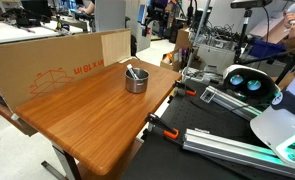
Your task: Remove the black marker from the silver pot
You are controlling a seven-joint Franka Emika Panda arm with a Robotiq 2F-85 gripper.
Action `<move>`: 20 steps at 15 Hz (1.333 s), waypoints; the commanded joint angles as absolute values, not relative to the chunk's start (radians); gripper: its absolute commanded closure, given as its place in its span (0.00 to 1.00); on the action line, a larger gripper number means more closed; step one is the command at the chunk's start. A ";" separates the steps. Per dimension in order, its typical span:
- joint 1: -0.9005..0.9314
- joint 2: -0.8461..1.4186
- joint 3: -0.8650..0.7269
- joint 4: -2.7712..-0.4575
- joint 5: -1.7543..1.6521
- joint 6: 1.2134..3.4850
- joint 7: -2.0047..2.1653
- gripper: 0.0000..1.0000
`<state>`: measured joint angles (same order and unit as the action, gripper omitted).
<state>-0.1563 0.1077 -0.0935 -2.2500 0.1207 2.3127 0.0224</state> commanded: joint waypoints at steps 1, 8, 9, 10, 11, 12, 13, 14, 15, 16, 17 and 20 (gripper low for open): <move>-0.145 0.181 -0.090 -2.184 0.179 2.280 -0.018 0.00; -0.109 0.316 -0.054 -2.090 0.143 2.210 -0.011 0.00; -0.103 0.335 -0.049 -2.074 0.139 2.194 -0.012 0.00; -0.099 0.352 -0.044 -2.059 0.139 2.182 -0.015 0.00; -0.097 0.371 -0.038 -2.041 0.145 2.164 -0.021 0.00; -0.095 0.388 -0.034 -2.027 0.146 2.151 -0.029 0.00; -0.091 0.405 -0.029 -2.009 0.143 2.138 -0.030 0.00; -0.088 0.420 -0.025 -1.996 0.140 2.128 -0.034 0.00; -0.083 0.437 -0.022 -1.978 0.135 2.112 -0.033 0.00; -0.081 0.450 -0.019 -1.965 0.134 2.105 -0.035 0.00; -0.077 0.461 -0.015 -1.954 0.131 2.096 -0.032 0.00; -0.068 0.491 -0.009 -1.921 0.130 2.078 -0.039 0.00</move>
